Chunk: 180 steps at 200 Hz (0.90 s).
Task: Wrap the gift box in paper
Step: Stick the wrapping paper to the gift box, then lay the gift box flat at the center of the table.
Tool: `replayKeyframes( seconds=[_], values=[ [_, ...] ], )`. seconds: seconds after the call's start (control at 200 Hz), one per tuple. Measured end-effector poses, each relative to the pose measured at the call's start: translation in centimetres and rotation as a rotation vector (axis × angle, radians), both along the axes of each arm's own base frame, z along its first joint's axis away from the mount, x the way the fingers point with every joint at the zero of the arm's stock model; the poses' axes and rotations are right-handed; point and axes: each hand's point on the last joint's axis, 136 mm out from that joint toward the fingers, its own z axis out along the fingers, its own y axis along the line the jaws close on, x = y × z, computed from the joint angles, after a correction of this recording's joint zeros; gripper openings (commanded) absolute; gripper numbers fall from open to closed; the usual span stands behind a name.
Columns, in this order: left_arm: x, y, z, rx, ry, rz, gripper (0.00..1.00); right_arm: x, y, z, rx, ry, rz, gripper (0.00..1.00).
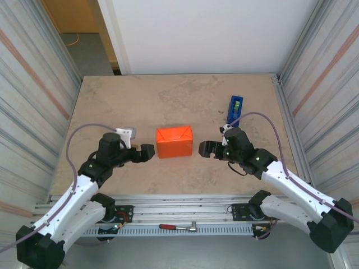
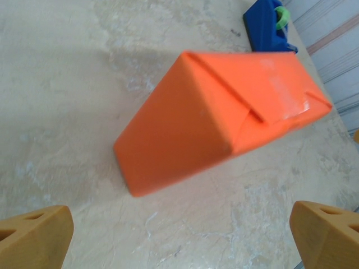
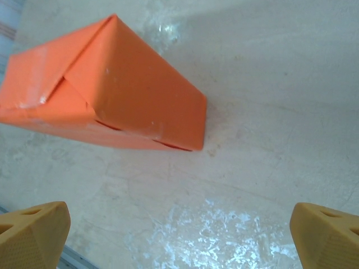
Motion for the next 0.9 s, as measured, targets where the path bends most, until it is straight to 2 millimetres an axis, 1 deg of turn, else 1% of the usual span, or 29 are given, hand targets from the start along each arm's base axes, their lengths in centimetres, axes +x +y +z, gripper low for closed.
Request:
replayKeyframes(
  seconds=[0.16, 0.286, 0.476, 0.626, 0.686, 0.762, 0.902],
  values=[
    [-1.5, -0.3, -3.1, 0.003, 0.058, 0.004, 0.99, -0.5, 0.3, -2.7, -0.045, 0.06, 0.026, 0.99],
    [-2.1, -0.8, -4.6, 0.014, 0.078, -0.001, 0.99, -0.8, 1.3, -4.2, -0.069, 0.092, 0.058, 0.99],
    [-1.4, -2.1, -5.6, 0.028, 0.086, -0.009, 0.99, -0.5, 3.0, -5.8, -0.087, 0.111, 0.094, 0.99],
    [-0.6, -2.3, -7.0, 0.063, 0.118, 0.004, 0.99, 0.1, 3.5, -7.1, -0.107, 0.131, 0.09, 0.99],
    [-0.1, -2.4, -7.1, 0.079, 0.122, 0.009, 0.99, 0.7, 3.9, -7.1, -0.111, 0.136, 0.088, 0.99],
    [0.9, -2.8, -6.6, 0.089, 0.111, 0.013, 0.99, 1.9, 4.5, -6.8, -0.104, 0.135, 0.079, 0.99],
    [4.0, -2.9, -5.2, 0.095, 0.081, 0.038, 0.99, 5.8, 5.3, -6.2, -0.088, 0.132, 0.029, 1.0]
  ],
)
